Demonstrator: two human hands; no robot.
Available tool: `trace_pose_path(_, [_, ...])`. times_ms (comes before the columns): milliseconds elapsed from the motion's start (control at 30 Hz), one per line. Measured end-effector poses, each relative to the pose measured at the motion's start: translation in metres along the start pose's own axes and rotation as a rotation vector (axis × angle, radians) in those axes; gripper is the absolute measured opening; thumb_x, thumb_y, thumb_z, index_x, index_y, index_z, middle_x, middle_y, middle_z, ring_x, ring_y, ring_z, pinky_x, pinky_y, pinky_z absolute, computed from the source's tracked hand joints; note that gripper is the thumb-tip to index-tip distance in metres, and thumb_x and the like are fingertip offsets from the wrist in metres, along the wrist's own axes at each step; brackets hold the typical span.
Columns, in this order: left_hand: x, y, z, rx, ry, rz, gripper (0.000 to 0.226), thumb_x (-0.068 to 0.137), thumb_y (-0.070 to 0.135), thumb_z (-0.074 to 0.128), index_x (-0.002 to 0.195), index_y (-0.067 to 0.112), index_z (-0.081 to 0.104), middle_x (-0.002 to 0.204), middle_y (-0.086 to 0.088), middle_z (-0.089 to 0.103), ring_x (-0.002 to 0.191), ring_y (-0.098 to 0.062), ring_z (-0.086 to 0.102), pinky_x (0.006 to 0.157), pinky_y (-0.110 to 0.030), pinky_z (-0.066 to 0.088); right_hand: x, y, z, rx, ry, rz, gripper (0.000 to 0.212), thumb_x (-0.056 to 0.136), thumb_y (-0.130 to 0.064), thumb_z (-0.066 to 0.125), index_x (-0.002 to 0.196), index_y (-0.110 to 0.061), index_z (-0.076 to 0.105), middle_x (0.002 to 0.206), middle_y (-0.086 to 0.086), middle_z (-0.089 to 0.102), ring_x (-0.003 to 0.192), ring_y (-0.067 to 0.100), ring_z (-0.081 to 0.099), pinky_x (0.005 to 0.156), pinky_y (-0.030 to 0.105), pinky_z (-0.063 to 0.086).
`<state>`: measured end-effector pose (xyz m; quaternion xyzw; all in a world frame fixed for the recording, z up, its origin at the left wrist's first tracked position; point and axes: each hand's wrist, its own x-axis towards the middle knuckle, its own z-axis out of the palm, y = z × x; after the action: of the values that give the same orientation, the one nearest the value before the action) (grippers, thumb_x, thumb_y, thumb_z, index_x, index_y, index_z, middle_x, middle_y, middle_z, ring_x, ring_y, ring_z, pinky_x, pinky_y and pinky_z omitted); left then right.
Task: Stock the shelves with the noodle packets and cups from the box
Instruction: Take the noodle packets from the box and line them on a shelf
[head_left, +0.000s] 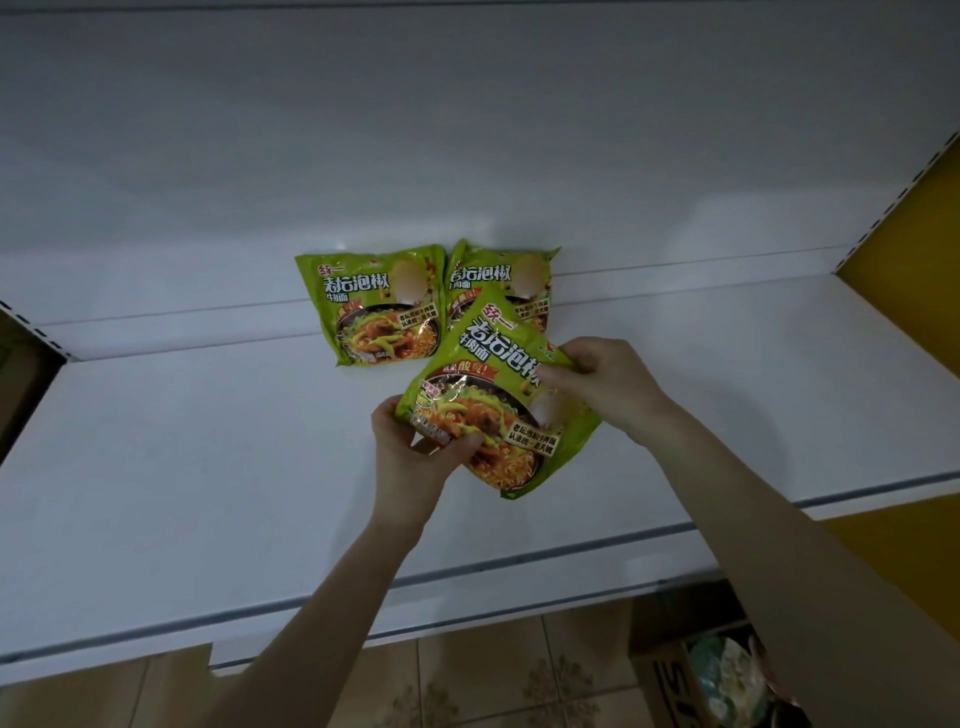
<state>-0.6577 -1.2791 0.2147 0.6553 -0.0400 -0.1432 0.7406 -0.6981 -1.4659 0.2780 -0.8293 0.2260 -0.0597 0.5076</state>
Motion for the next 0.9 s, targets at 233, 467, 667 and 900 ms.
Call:
trace_pose_path(233, [0.007, -0.034, 0.013, 0.558, -0.045, 0.052, 0.072, 0.085, 0.024, 0.066, 0.141, 0.011, 0.024, 0.134, -0.006, 0.052, 0.124, -0.025, 0.049, 0.095, -0.032, 0.042, 0.029, 0.009, -0.014, -0.165, 0.166, -0.160, 0.016, 0.084, -0.014, 0.065, 0.096, -0.006, 0.071, 0.084, 0.003, 0.065, 0.076, 0.011, 0.056, 0.062, 0.011, 0.039])
trace_pose_path(467, [0.009, -0.070, 0.030, 1.479, -0.286, 0.067, 0.067, 0.092, 0.058, 0.028, 0.147, 0.023, 0.014, 0.157, -0.005, 0.000, 0.144, -0.029, -0.006, 0.111, -0.058, 0.004, 0.075, 0.042, -0.062, -0.395, 0.338, -0.217, 0.020, 0.090, -0.016, 0.055, 0.103, -0.010, 0.069, 0.101, 0.014, 0.070, 0.097, 0.033, 0.063, 0.095, 0.048, 0.043])
trace_pose_path(667, [0.006, -0.083, 0.055, 1.517, -0.058, 0.078, 0.064, 0.089, 0.059, 0.028, 0.139, 0.020, 0.031, 0.153, -0.011, 0.015, 0.142, -0.033, 0.005, 0.107, -0.059, 0.011, 0.122, 0.073, -0.081, -0.396, 0.423, -0.216, 0.025, 0.091, -0.007, 0.047, 0.103, -0.008, 0.068, 0.106, 0.017, 0.068, 0.102, 0.035, 0.059, 0.098, 0.049, 0.041])
trace_pose_path(900, [0.006, -0.090, 0.057, 1.530, 0.026, 0.138, 0.083, 0.072, 0.066, 0.003, 0.133, 0.021, 0.039, 0.148, -0.010, 0.028, 0.140, -0.034, 0.015, 0.104, -0.056, 0.018, 0.172, 0.079, -0.080, -0.375, 0.410, -0.234, 0.029, 0.092, -0.007, 0.041, 0.110, -0.009, 0.064, 0.112, 0.015, 0.065, 0.106, 0.033, 0.056, 0.098, 0.042, 0.041])
